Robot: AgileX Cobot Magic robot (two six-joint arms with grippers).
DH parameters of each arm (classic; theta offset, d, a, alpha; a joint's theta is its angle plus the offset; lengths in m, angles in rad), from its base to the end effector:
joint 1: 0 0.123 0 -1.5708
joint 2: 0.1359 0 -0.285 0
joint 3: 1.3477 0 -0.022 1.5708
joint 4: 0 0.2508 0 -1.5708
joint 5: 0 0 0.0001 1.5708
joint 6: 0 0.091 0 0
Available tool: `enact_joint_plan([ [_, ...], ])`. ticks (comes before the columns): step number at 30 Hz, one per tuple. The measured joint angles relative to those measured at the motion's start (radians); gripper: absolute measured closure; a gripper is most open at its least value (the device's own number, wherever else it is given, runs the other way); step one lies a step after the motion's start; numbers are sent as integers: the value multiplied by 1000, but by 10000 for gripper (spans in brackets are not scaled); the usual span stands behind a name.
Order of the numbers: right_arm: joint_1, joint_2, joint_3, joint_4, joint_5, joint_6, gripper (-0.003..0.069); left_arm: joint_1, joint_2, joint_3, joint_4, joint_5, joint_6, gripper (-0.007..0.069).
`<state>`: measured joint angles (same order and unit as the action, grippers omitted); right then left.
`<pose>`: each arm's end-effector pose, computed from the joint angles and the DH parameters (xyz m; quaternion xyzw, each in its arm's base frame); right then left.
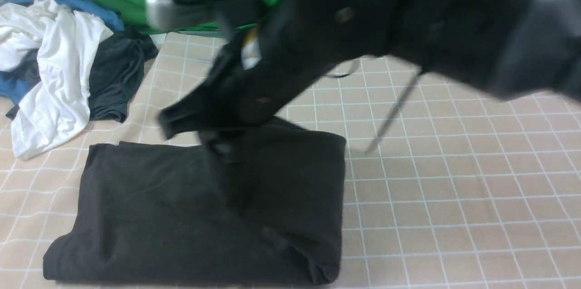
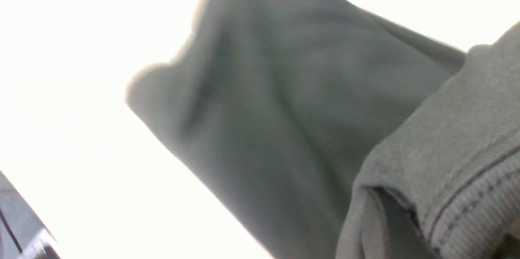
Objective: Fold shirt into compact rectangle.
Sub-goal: 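Fold the right end of the dark garment over onto its left end with the right gripper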
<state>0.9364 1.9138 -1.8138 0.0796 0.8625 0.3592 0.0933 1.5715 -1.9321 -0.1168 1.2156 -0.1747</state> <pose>0.2567 0.3582 0.3250 -0.2539 0.9045 0.2352 0.2491 0.3200 0.0200 0.4710 -0.1201 0.9110 -0.0741 0.3874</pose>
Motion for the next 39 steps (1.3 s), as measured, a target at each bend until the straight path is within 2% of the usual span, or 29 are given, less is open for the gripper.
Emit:
enact_joint_plan([
  [3, 36, 88, -31, 8, -174, 3, 573, 0, -18, 34, -18, 3, 0, 250],
  [8, 90, 172, -35, 69, -366, 12, 563, 0, -17, 101, -18, 3, 0, 250],
  [20, 131, 234, -35, 94, -506, 25, 522, 0, -17, 120, -13, 6, 0, 250],
  [22, 141, 246, -35, 97, -521, 27, 480, 0, -17, 120, -12, 6, 0, 250],
  [24, 149, 255, -37, 98, -534, 29, 396, 0, -17, 120, -8, 6, 0, 250],
  [26, 153, 262, -37, 98, -537, 31, 292, 0, -17, 120, -5, 6, 0, 250],
  [27, 154, 265, -37, 99, -538, 31, 197, 0, -17, 120, 2, 6, 0, 250],
  [28, 154, 265, -37, 99, -537, 30, 155, 0, -17, 120, 4, 6, 0, 250],
  [30, 149, 262, -37, 98, -515, 15, 90, 0, -17, 120, 9, 6, 0, 250],
  [31, 147, 257, -37, 98, -492, 6, 81, 0, -17, 120, 9, 6, 0, 250],
  [33, 130, 236, -37, 97, -413, -28, 102, 0, -17, 120, 9, 6, 0, 250],
  [34, 115, 219, -37, 97, -356, -55, 141, 0, -17, 120, 9, 6, 0, 250],
  [37, 54, 144, -37, 96, -143, -150, 389, 0, -28, 134, 7, 2, 0, 253],
  [39, 14, 103, -39, 93, -35, -194, 524, 0, -45, 166, 4, 0, 7, 270],
])
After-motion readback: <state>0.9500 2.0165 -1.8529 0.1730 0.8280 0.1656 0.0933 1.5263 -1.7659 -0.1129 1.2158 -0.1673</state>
